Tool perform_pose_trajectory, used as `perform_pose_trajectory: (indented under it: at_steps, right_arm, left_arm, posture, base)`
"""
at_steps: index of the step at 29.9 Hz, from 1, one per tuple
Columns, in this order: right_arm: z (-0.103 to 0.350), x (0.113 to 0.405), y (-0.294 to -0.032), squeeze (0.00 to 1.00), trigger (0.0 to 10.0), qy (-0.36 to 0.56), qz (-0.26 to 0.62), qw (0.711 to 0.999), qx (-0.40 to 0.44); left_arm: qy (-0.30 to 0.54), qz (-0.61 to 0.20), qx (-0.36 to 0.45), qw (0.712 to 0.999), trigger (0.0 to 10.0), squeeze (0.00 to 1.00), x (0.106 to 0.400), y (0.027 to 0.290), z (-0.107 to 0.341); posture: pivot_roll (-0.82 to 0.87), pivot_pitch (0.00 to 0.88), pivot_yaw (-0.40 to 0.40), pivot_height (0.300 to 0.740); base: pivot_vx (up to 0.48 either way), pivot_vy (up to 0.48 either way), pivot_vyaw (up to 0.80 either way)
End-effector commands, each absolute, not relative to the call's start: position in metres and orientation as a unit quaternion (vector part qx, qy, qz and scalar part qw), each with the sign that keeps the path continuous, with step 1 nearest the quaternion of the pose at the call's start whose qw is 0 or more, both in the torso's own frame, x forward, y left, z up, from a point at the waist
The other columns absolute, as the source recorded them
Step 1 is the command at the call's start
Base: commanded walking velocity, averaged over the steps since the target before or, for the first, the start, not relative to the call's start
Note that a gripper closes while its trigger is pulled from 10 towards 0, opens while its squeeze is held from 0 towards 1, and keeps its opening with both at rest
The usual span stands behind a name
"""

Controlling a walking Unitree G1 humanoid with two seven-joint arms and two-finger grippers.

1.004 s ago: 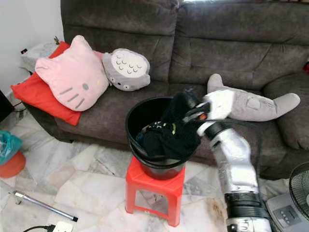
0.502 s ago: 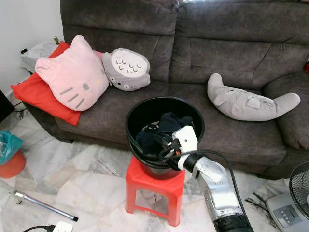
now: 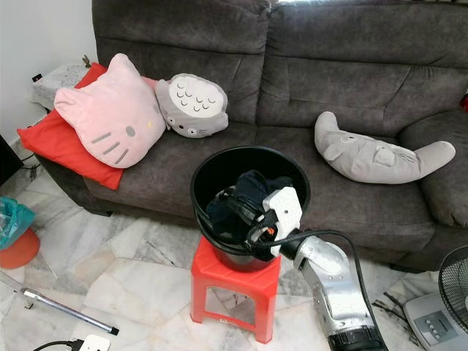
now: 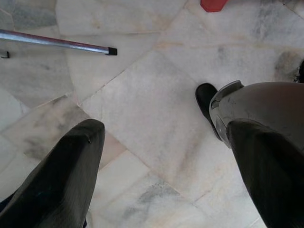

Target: Hang hanger

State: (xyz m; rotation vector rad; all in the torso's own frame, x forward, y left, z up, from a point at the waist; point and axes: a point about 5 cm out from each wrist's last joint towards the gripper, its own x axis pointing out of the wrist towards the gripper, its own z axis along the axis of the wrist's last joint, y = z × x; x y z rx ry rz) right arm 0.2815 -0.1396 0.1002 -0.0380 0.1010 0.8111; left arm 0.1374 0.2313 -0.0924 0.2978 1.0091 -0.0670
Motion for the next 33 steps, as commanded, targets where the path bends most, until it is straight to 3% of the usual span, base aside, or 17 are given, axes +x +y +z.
perform_pose_trajectory:
  at_steps: [1,3,4,13,14,15,16,17,33]
  right_arm:
    - [0.088,0.277,-0.139,0.00,0.0,0.083,0.398,0.913,-0.036]
    - [0.084,0.273,-0.138,0.00,0.0,0.088,0.409,0.908,-0.037]
    - [0.082,0.272,-0.138,0.00,10.0,0.092,0.404,0.909,-0.039]
    - [0.078,0.276,-0.145,0.00,10.0,0.099,0.370,0.922,-0.049]
    - [0.079,0.277,-0.145,0.07,10.0,0.096,0.367,0.924,-0.047]
    - [0.080,0.278,-0.145,0.07,10.0,0.094,0.365,0.925,-0.045]
    - [0.082,0.278,-0.146,0.89,10.0,0.090,0.361,0.927,-0.044]
    - [0.084,0.279,-0.146,0.97,10.0,0.083,0.355,0.930,-0.046]
    - [0.094,0.266,-0.152,0.97,10.0,0.074,0.354,0.931,-0.056]
  left_arm:
    - [0.490,-0.034,0.153,0.857,10.0,0.00,0.134,0.236,-0.093]
    - [0.491,-0.034,0.154,0.857,10.0,0.00,0.134,0.236,-0.093]
    - [0.491,-0.034,0.154,0.857,10.0,0.00,0.134,0.236,-0.093]
    - [0.489,-0.036,0.154,0.858,10.0,0.00,0.135,0.234,-0.093]
    - [0.489,-0.037,0.154,0.858,10.0,0.00,0.135,0.234,-0.093]
    - [0.488,-0.037,0.154,0.858,10.0,0.00,0.135,0.234,-0.093]
    - [0.488,-0.037,0.154,0.858,10.0,0.00,0.135,0.234,-0.093]
    - [0.488,-0.037,0.154,0.858,10.0,0.00,0.135,0.234,-0.093]
    - [0.488,-0.040,0.155,0.858,10.0,0.00,0.135,0.233,-0.093]
  posture:
    - [-0.13,0.000,0.024,0.740]
    - [-0.13,0.000,0.025,0.740]
    - [-0.13,0.000,0.025,0.740]
    - [-0.13,0.000,0.025,0.740]
    - [-0.13,0.000,0.025,0.740]
    - [-0.13,0.000,0.025,0.740]
    - [-0.13,0.000,0.025,0.740]
    - [-0.13,0.000,0.025,0.740]
    - [-0.15,0.000,0.024,0.740]
  base:
    - [0.000,0.000,0.00]
    - [0.000,0.000,0.00]
    - [0.000,0.000,0.00]
    - [0.000,0.000,0.00]
    - [0.000,0.000,0.00]
    - [0.000,0.000,0.00]
    - [0.000,0.000,0.00]
    - [0.000,0.000,0.00]
    - [0.000,0.000,0.00]
